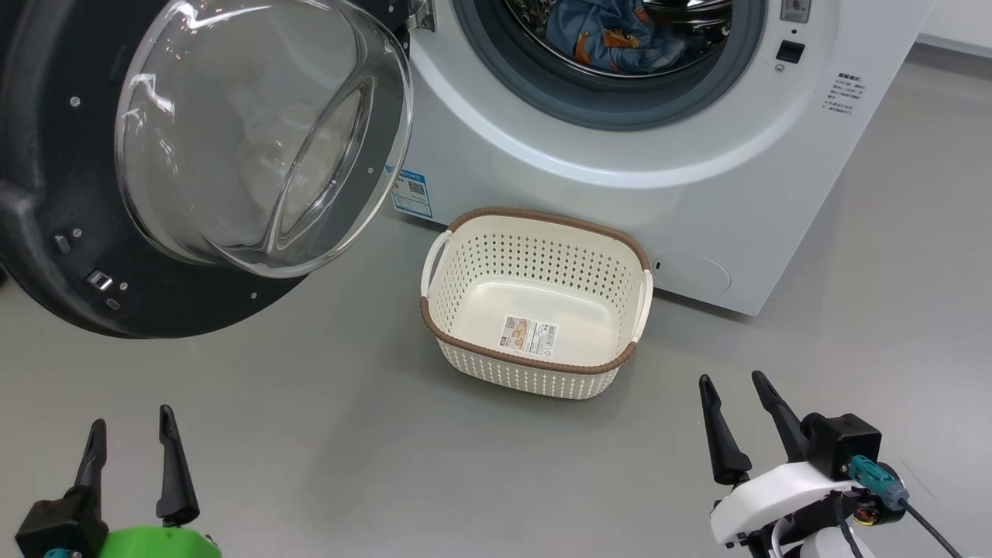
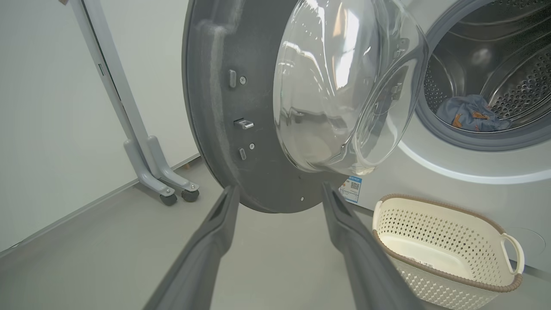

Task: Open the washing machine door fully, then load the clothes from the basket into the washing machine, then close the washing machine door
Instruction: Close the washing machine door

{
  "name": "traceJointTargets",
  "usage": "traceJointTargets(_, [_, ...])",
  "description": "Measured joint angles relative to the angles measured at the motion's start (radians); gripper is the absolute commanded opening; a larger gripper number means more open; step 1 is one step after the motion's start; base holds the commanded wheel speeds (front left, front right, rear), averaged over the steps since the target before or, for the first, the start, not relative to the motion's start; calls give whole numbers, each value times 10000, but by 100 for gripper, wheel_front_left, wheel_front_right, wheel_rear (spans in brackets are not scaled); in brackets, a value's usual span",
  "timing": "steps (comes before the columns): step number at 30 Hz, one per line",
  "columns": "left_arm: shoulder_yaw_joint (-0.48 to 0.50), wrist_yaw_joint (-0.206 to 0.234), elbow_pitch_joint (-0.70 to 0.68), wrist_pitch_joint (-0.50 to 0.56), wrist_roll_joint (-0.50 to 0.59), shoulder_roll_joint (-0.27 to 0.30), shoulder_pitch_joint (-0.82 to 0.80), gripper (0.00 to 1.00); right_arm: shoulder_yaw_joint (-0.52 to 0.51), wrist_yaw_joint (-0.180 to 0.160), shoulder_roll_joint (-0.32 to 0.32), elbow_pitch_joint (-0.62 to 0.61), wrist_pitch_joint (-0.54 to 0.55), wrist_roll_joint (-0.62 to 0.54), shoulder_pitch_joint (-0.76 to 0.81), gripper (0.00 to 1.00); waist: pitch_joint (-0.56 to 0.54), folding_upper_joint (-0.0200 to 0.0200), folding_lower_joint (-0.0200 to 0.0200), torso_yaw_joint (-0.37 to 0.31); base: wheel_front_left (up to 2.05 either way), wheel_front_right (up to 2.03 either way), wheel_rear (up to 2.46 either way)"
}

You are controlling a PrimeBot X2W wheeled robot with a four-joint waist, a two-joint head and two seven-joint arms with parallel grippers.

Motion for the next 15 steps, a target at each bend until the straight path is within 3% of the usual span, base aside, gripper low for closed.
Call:
traceJointTargets(2, [0, 0, 13, 0, -46, -2, 0, 100, 0, 0, 0, 17, 0, 0, -1, 100, -5, 0, 0, 4, 0, 0, 0])
traceJointTargets(3, [0, 0, 21, 0, -90, -2, 0, 90, 0, 0, 0, 23, 0, 0, -1, 100, -10, 0, 0, 5, 0, 0, 0])
traceJointTargets(5, [0, 0, 21, 0, -121, -2, 0, 6, -2, 0, 0, 29, 0, 0, -2, 100, -22, 0, 0, 5, 0, 0, 0])
traceJointTargets(6, [10, 0, 12, 0, -198, -4, 0, 0, -2, 0, 0, 33, 0, 0, -2, 100, -30, 0, 0, 5, 0, 0, 0])
traceJointTargets(15, [428, -17, -113, 0, -731, -21, -6, 0, -4, 0, 0, 52, 0, 0, -2, 100, -81, 0, 0, 13, 0, 0, 0])
